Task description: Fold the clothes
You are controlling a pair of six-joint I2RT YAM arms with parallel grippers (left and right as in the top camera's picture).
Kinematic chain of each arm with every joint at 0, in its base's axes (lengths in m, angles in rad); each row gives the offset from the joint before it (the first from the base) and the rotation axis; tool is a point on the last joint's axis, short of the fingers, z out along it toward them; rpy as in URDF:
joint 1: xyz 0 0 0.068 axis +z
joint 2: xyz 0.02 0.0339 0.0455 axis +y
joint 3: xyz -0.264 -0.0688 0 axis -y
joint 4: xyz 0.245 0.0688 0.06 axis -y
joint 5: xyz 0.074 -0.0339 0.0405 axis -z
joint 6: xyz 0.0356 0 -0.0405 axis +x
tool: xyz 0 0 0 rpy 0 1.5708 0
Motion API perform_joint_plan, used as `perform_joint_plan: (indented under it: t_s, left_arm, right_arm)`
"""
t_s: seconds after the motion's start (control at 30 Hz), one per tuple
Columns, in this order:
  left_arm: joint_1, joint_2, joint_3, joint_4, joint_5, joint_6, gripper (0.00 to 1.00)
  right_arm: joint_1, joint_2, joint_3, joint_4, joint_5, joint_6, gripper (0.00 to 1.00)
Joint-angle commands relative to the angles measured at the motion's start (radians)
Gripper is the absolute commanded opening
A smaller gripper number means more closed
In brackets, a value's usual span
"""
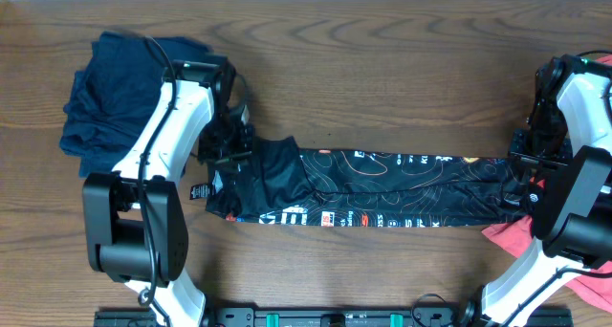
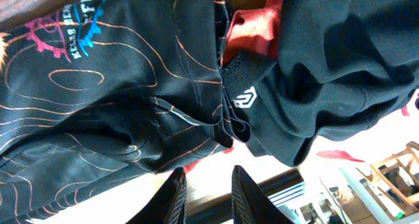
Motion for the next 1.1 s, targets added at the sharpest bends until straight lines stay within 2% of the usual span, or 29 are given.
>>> perform_joint_plan:
  t_s: [0.0,0.03,0.07,0.23,0.3,0.5,0.7,1.07]
  left_arm:
    - [-0.034,-0.03,0.023,0.059,0.072,0.003,0.37]
    - [-0.048,-0.028,0.018,0.082,0.073,0.003,0.44]
    - [-0.062,-0.025,0.012,0.107,0.073,0.002,0.46]
    - [-0.135,-0.003,-0.032,0.241,0.068,-0.129,0.46]
    - [-0.167,0.019,-0.043,0.296,0.024,-0.187,0.46]
    - [-0.223,0.087,-0.045,0.352,-0.091,-0.246,0.46]
    - [-0.227,0.124,-0.046,0.352,-0.13,-0.253,0.46]
    - [-0.23,0.174,-0.047,0.413,-0.091,-0.252,0.46]
  right_arm:
    - [-0.002,-0.001,-0.005,0.002,-0.018,0.007,0.24]
    - [-0.002,-0.001,-0.005,0.002,-0.018,0.007,0.26]
    - [-0.002,-0.001,-0.005,0.002,-0.019,0.008,0.27]
    - [-0.002,-0.001,-0.005,0.001,-0.025,0.008,0.27]
    - [-0.002,-0.001,-0.005,0.001,-0.026,0.008,0.27]
    - [-0.002,-0.001,-0.005,-0.001,-0.026,0.008,0.28]
    - [-0.002,-0.001,-0.005,-0.004,-0.025,0.007,0.28]
    - [-0.002,-0.001,-0.005,-0.01,-0.025,0.008,0.28]
